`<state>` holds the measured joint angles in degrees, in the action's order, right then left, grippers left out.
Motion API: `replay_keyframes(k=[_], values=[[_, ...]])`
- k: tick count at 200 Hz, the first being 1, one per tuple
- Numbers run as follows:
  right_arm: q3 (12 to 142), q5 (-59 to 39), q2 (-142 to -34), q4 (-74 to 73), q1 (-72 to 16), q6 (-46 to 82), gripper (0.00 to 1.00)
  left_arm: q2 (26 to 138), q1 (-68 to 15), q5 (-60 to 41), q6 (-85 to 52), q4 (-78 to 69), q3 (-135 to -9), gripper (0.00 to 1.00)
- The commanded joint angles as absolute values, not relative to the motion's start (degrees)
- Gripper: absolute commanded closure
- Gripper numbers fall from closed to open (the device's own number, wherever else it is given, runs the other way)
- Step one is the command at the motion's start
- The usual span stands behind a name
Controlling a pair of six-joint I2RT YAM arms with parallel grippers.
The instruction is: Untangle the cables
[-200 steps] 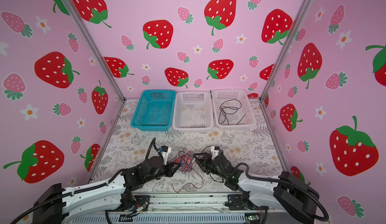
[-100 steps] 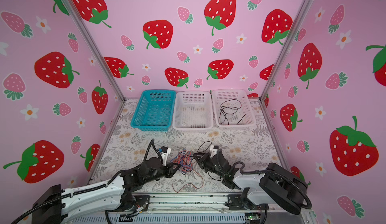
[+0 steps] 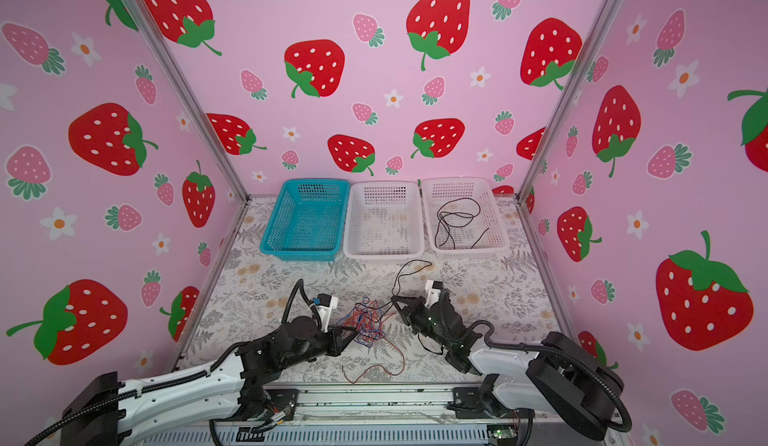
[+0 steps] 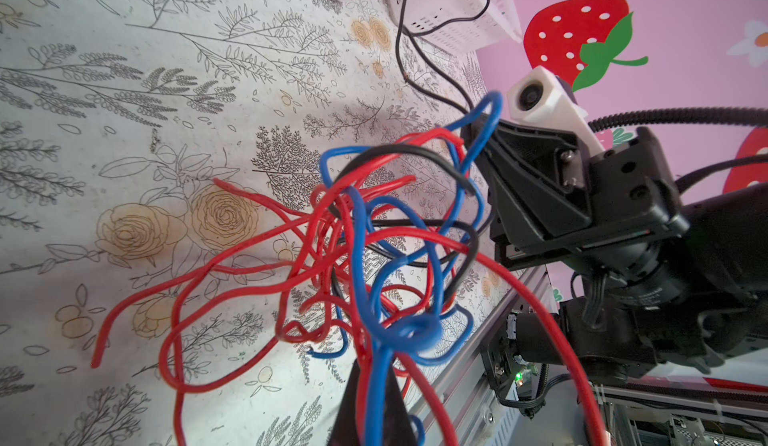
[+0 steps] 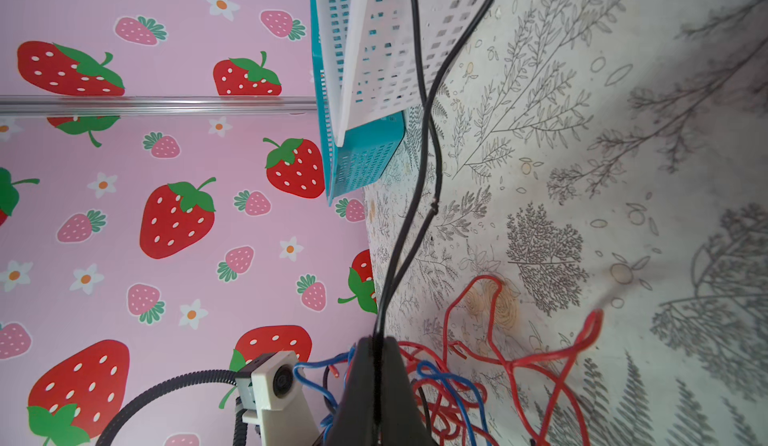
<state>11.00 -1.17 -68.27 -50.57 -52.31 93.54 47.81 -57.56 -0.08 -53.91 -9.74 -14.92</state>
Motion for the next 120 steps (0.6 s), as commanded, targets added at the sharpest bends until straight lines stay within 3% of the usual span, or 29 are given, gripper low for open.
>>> replay_keyframes(k=[1, 55, 120], values=[[11.81, 0.27, -63.49, -46.24, -48.78, 90.30, 1.00, 46.35, -57.83, -0.61, -54.67, -9.78, -14.12, 1.00], [23.73, 3.88, -46.43, -13.98, -39.35, 72.39, 1.00, 40.98, -57.85, 0.58, -55.98, -4.71, -10.88, 1.00], [48.62, 5.09, -51.64, 11.59, -37.97, 44.79, 1.00, 37.41, -57.83, 1.48, -56.43, 0.98, -9.16, 1.00]])
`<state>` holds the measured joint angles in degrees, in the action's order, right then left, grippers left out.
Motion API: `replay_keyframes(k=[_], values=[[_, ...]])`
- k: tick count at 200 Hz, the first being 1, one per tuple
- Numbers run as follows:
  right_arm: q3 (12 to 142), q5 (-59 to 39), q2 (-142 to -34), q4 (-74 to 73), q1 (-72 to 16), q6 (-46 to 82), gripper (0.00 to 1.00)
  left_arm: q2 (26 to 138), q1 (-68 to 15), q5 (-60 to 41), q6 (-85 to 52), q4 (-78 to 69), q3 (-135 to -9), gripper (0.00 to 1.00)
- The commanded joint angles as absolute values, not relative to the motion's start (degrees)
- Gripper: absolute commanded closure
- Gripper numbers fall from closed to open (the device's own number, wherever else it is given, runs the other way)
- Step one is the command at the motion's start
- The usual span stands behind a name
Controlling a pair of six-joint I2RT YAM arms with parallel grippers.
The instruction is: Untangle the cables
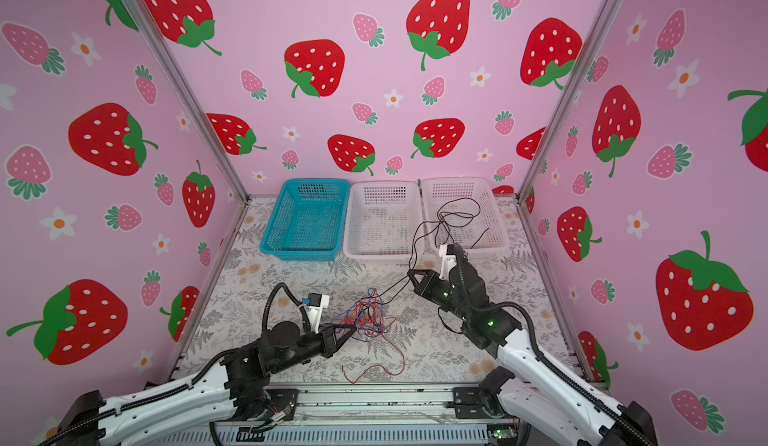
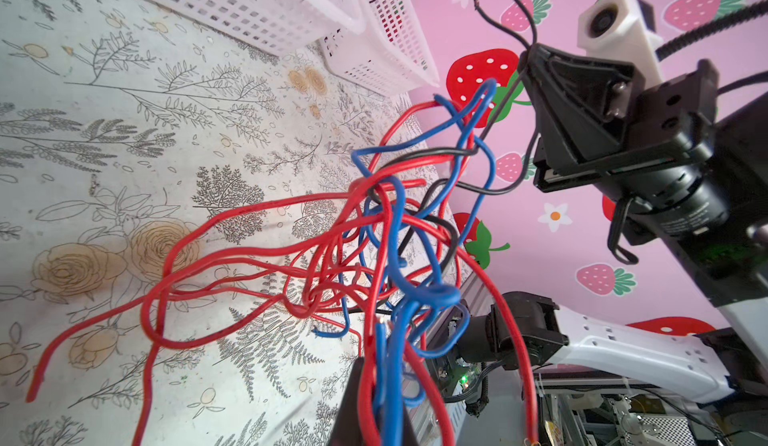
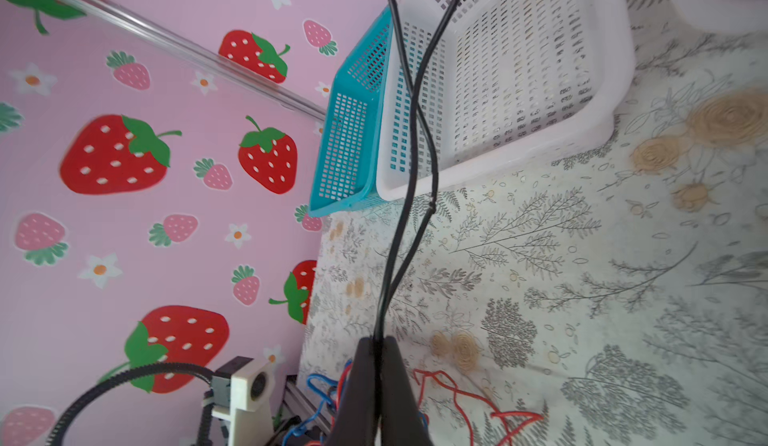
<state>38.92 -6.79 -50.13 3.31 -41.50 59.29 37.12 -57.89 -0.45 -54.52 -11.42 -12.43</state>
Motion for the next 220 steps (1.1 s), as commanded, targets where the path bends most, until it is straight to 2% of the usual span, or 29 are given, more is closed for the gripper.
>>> replay_keyframes(k=[1, 26, 61, 87, 99, 130, 152, 197, 220], values=[[48.96, 5.14, -51.70, 11.86, -37.97, 44.50, 1.00, 37.47, -57.83, 1.44, -56.43, 0.97, -9.19, 1.00], [53.02, 0.81, -55.52, 16.42, -37.96, 39.75, 1.00, 39.29, -57.83, 0.01, -56.03, 1.19, -9.94, 1.00], [47.52, -13.36, -55.07, 11.70, -38.93, 39.11, 0.81, 41.06, -57.83, -0.27, -55.79, 0.02, -12.23, 1.00], [43.93, -12.78, -52.85, 11.82, -42.81, 39.13, 0.63, 43.08, -57.83, -0.43, -55.04, -0.43, -14.54, 1.00], [42.86, -11.57, -52.56, 13.00, -45.01, 39.07, 0.60, 44.29, -57.83, -0.70, -54.85, -1.03, -15.35, 1.00], [35.78, -14.49, -50.92, 5.75, -51.72, 42.70, 0.59, 46.68, -57.83, -1.14, -55.02, -3.76, -15.91, 1.00], [31.64, -12.86, -54.20, -0.47, -55.40, 45.40, 0.64, 47.34, -57.89, -1.23, -54.65, -5.57, -16.00, 1.00], [35.32, -8.41, -63.65, -1.74, -59.45, 41.99, 0.71, 47.39, -57.92, -1.96, -53.53, -5.24, -17.14, 1.00], [34.37, -9.58, -65.51, -4.36, -60.67, 42.96, 0.76, 46.20, -57.92, -1.28, -53.94, -4.35, -16.75, 1.00]])
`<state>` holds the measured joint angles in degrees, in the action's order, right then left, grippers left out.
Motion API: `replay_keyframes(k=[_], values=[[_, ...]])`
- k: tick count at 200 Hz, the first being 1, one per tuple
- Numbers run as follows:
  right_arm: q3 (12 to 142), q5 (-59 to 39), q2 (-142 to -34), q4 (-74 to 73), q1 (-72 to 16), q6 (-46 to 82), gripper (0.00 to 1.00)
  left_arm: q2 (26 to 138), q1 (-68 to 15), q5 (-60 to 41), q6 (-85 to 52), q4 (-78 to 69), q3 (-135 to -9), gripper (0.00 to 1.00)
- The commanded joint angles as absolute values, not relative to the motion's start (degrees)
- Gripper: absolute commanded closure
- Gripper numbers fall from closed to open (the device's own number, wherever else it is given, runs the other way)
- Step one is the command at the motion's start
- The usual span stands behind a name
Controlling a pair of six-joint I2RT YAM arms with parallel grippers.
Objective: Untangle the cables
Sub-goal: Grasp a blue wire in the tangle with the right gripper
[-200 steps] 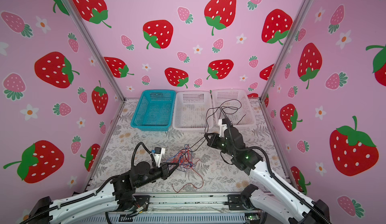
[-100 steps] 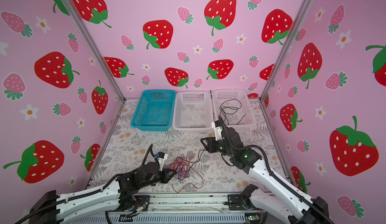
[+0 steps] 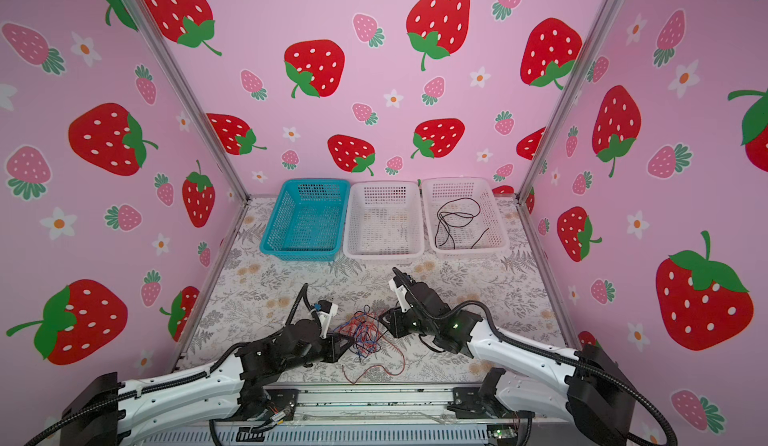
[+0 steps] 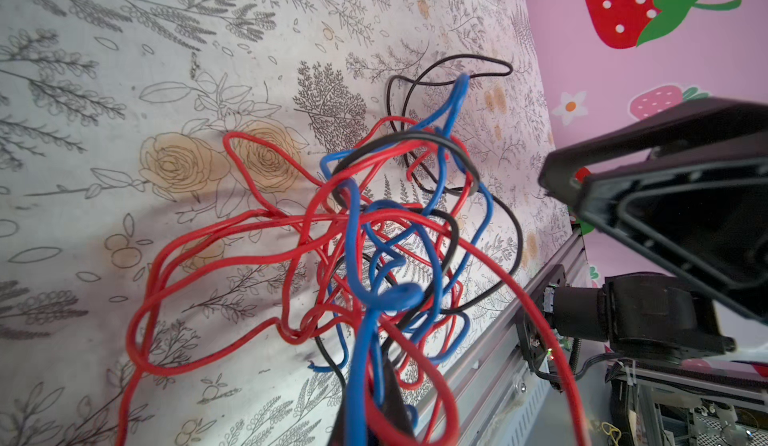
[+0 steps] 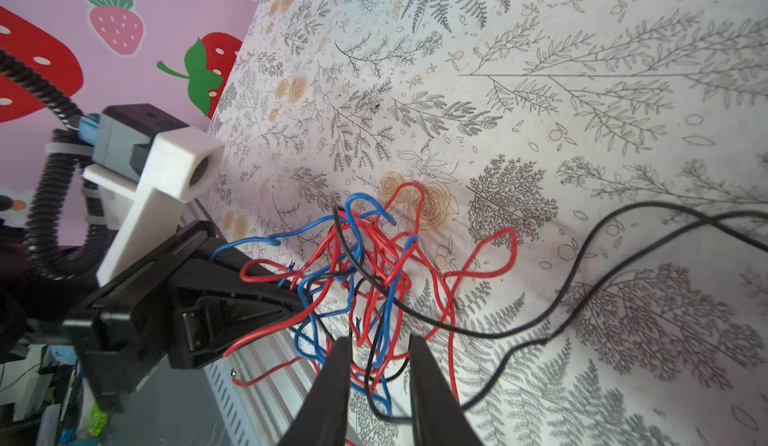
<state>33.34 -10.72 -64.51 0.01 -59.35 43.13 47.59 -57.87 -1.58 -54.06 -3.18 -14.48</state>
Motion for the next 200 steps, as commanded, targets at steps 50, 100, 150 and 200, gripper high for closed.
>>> replay_keyframes(k=[50, 100, 150, 200], values=[[32.19, -8.64, -66.97, -6.90, -63.96, 45.20, 0.76, 44.78, -57.92, -0.04, -54.21, -4.13, -15.98, 1.00], [31.08, -5.76, -66.39, -3.99, -64.77, 45.42, 0.72, 43.62, -57.91, 0.08, -54.32, -3.71, -15.82, 1.00], [28.86, -4.39, -65.30, -5.10, -65.92, 47.17, 0.70, 41.92, -57.92, 0.70, -54.47, -2.92, -15.58, 1.00], [27.83, -4.39, -66.40, -11.23, -66.27, 47.90, 0.71, 43.30, -57.92, -0.33, -54.75, -4.90, -15.36, 1.00]])
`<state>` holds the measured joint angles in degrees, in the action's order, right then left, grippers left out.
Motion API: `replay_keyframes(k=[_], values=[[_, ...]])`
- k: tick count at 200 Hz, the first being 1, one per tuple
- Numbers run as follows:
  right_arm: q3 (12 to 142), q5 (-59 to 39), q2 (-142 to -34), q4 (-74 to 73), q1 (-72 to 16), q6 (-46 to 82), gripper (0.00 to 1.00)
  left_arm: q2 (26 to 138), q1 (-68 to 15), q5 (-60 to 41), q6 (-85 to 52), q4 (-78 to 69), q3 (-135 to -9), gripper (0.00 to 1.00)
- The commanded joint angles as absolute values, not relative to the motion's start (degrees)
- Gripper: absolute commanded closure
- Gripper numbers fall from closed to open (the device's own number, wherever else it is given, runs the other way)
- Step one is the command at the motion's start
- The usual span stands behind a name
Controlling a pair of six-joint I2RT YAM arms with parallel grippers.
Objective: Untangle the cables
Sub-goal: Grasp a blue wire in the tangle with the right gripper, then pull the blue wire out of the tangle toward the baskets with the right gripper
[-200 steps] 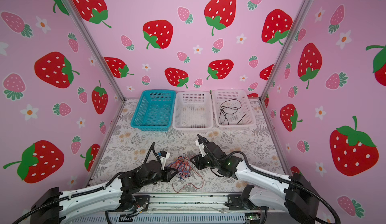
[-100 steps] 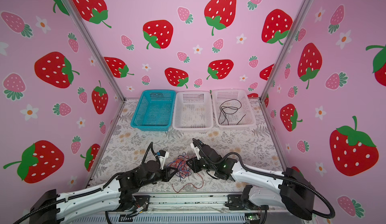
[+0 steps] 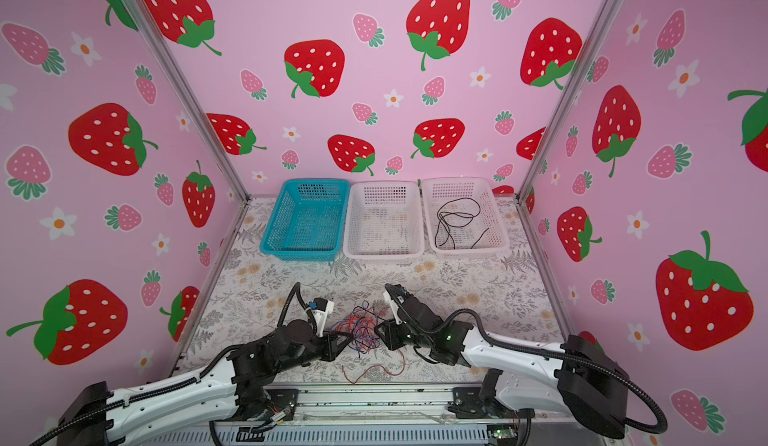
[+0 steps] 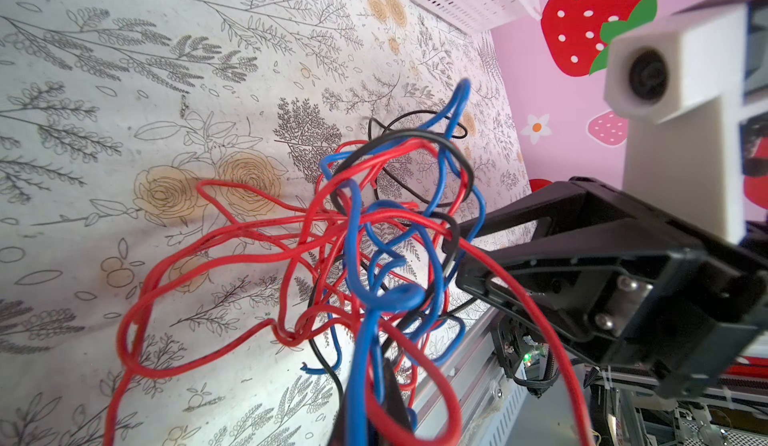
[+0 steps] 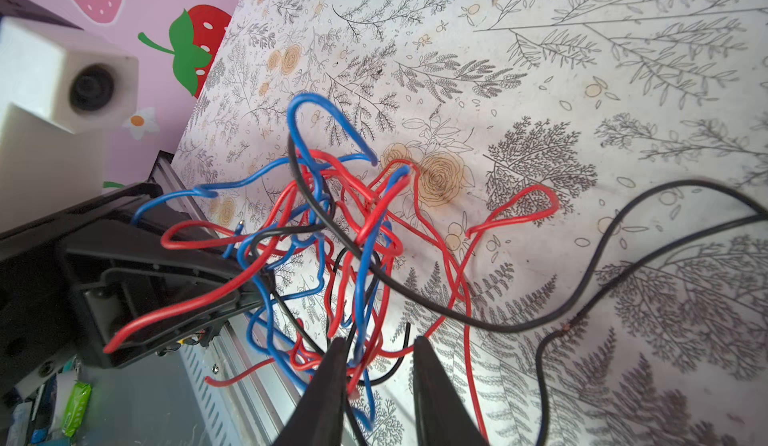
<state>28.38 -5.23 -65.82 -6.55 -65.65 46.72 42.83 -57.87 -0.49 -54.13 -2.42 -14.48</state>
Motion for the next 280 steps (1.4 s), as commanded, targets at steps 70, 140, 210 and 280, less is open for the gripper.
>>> replay_keyframes(k=[70, 140, 210, 280], values=[[29.17, 2.78, -64.73, -7.51, -66.27, 46.64, 1.00, 41.67, -57.97, 0.26, -54.48, -1.79, -15.67, 1.00], [38.76, 12.60, -48.72, 16.35, -56.95, 38.29, 1.00, 39.31, -57.78, 3.01, -57.39, 4.18, -12.49, 1.00], [53.47, 9.95, -45.08, 27.44, -45.66, 29.77, 1.00, 38.19, -57.50, 3.16, -57.13, 8.13, -11.02, 1.00], [69.09, 15.52, -47.00, 36.26, -44.69, 24.32, 1.00, 38.41, -54.46, 3.02, -57.85, 11.99, -9.20, 1.00]])
